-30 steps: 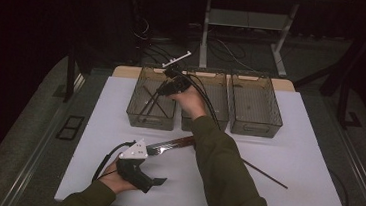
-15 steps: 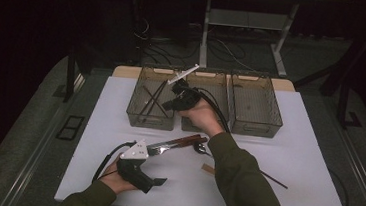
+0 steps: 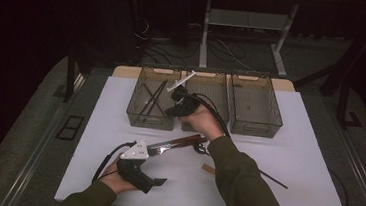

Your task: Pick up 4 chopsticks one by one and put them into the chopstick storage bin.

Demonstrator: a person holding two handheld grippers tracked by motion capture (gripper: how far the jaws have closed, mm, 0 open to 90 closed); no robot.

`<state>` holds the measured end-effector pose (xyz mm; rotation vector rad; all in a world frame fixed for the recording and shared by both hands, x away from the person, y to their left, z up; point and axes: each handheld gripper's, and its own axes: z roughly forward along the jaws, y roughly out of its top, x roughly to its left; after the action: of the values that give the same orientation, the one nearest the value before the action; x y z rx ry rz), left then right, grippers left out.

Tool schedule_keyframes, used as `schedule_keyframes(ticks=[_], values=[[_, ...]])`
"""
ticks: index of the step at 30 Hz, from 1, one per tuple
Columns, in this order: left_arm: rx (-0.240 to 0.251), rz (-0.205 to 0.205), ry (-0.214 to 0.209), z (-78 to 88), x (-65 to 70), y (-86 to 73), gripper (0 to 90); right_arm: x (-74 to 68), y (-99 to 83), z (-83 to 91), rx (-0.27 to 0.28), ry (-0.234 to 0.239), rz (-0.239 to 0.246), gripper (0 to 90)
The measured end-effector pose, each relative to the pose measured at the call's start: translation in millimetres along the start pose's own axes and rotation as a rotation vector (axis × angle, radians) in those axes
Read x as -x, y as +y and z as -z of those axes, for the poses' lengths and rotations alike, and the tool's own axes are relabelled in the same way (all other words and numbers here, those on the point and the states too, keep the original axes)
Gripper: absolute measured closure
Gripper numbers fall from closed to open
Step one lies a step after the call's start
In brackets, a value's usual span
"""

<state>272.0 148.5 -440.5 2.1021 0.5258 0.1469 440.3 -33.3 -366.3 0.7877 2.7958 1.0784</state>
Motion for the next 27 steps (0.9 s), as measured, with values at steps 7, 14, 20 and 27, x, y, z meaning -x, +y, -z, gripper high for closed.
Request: schedule_keyframes(ticks=[7,14,20,27], values=[[0.006,0.007,0.002,0.0,0.4,-0.3,0.0,0.4,-4.3,11.8,0.039,0.018,-0.002,85.7],[0.004,0.006,0.006,-0.1,0.4,-0.4,0.0,0.9,-24.2,34.8,0.09,0.044,-0.029,66.9],[0.014,0.019,0.012,1.7,0.8,-0.8,0.0,0.2,-48.1,55.3,0.103,0.034,-0.021,57.1],[0.018,0.016,0.023,3.6,-0.1,-0.9,0.0,0.4,-79.1,80.1,0.133,0.022,-0.003,51.7]])
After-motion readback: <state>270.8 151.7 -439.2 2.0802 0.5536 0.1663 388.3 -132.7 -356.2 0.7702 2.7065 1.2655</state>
